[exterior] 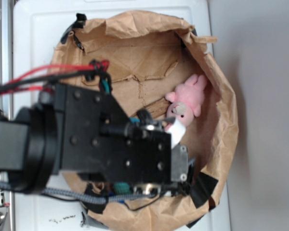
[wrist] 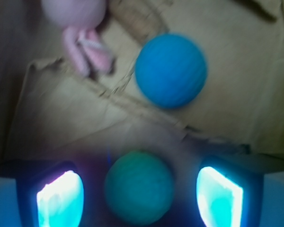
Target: Grab the green ball.
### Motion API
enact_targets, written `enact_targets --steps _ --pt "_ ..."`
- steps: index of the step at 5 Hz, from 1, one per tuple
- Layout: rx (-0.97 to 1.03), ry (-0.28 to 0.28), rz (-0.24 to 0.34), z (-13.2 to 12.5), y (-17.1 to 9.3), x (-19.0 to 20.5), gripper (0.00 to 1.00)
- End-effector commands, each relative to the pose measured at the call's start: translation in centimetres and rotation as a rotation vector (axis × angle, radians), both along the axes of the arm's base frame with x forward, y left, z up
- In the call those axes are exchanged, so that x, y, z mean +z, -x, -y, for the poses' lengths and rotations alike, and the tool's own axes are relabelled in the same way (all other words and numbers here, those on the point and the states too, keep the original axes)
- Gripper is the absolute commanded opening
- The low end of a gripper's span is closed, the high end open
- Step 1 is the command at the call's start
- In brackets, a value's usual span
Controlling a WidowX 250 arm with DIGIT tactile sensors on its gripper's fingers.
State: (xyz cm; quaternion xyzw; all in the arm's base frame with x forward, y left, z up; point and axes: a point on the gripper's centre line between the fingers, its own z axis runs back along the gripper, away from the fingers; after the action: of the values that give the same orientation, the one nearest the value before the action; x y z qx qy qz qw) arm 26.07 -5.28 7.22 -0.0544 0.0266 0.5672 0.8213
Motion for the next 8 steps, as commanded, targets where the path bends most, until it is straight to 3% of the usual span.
enact_targets --steps 1,2,3,4,5,6,7,8 --pt "-0.029 0.025 -0.020 2.3 0.4 -0.7 1.00" --pt "-0.046 -0.036 -0.012 2.6 0.9 -3.4 1.00" --pt "-0.029 -0.048 -0.004 2.6 1.0 -5.2 0.00" --pt "-0.056 -0.050 0.003 2.8 0.5 -4.5 0.00" --pt "-0.089 0.008 0.006 1.5 -0.3 0.0 0.00" --pt "-0.082 0.054 0.014 -1.5 -0.2 5.0 0.00" --pt "-0.133 -0.028 0.091 -4.0 1.3 10.3 0.00" --pt "-0.145 -0.068 0.102 -5.5 2.0 12.8 0.00"
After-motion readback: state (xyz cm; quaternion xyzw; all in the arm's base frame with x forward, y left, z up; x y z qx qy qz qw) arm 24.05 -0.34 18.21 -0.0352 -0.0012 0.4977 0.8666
